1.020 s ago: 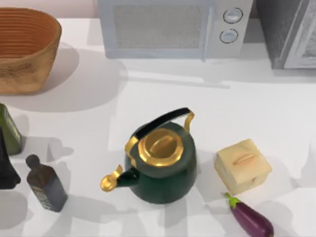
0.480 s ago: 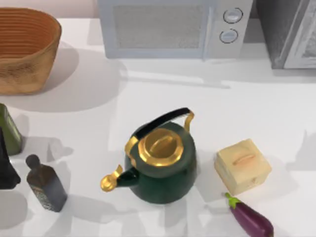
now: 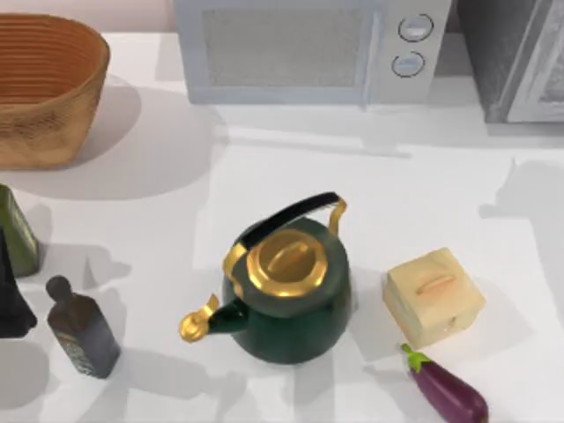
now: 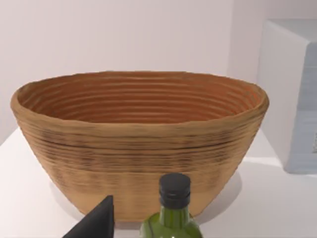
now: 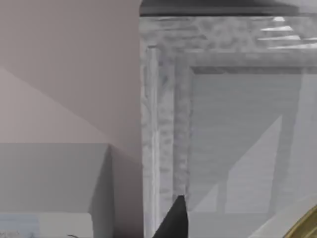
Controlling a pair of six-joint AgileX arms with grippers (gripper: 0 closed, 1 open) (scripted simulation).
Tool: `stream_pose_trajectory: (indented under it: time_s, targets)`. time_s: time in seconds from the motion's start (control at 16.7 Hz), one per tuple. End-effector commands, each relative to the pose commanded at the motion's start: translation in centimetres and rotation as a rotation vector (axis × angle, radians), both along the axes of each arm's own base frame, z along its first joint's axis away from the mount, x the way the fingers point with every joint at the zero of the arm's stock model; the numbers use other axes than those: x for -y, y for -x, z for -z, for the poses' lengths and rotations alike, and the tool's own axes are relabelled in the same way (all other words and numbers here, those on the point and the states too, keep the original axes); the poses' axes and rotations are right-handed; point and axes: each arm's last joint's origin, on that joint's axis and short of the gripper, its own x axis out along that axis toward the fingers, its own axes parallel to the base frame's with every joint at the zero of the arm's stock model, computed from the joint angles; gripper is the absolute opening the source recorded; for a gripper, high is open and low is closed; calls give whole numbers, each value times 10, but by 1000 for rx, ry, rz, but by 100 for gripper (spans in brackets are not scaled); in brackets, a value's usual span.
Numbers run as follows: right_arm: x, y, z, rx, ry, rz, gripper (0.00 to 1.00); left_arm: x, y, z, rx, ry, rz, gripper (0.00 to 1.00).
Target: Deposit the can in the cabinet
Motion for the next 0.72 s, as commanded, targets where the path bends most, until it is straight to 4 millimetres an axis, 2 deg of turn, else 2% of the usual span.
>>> stream_pose_trajectory:
  time_s: [0.18, 0.36, 0.54, 0.72]
  targets:
    - [-8, -29, -50, 0, 0, 0, 0, 0, 0, 0, 0, 0, 0, 100]
    - [-18, -60, -88, -1, -1, -1, 0, 0, 0, 0, 0, 0, 0, 100]
    - [-27, -86, -112, 0, -1, -2, 0, 0, 0, 0, 0, 0, 0, 100]
    - [-33, -103, -125, 0, -2, -2, 0, 0, 0, 0, 0, 0, 0, 100]
